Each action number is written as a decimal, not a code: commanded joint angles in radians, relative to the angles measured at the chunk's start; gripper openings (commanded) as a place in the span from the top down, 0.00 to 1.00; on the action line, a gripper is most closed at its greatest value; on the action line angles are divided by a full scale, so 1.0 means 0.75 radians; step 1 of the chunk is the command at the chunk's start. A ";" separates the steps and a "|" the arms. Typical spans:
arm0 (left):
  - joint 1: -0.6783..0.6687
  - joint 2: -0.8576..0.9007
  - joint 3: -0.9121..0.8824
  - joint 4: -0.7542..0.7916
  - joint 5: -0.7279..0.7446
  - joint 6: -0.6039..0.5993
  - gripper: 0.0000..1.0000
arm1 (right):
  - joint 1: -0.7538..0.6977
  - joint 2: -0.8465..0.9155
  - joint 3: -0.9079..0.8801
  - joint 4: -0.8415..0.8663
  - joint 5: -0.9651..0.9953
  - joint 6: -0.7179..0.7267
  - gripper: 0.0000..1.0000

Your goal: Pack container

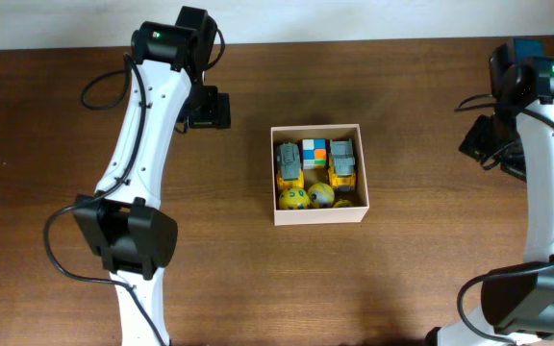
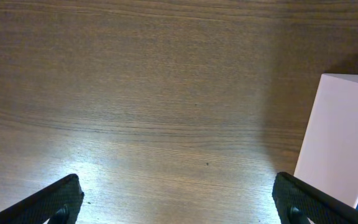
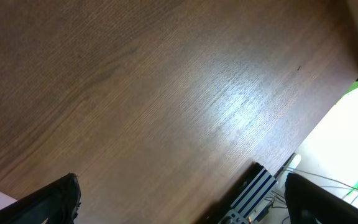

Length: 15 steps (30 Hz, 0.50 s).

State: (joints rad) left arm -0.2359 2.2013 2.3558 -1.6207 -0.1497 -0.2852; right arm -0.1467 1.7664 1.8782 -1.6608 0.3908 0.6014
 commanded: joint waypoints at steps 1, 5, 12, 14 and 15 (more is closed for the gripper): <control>0.002 0.002 0.025 -0.006 -0.005 -0.018 0.01 | -0.006 -0.005 0.003 0.001 0.007 0.013 0.01; 0.002 0.002 0.025 -0.006 -0.005 -0.018 0.01 | -0.006 -0.005 0.003 0.001 0.007 0.013 0.01; 0.002 -0.036 0.025 0.149 -0.017 -0.017 0.01 | -0.006 -0.005 0.003 0.001 0.007 0.013 0.01; 0.002 -0.081 0.025 0.291 -0.002 -0.018 0.01 | -0.006 -0.005 0.003 0.001 0.007 0.013 0.02; 0.002 -0.114 0.025 0.367 0.010 -0.018 0.01 | -0.006 -0.005 0.003 0.001 0.007 0.013 0.01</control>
State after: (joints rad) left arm -0.2359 2.1994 2.3558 -1.4376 -0.1490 -0.2867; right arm -0.1467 1.7664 1.8782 -1.6608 0.3908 0.6018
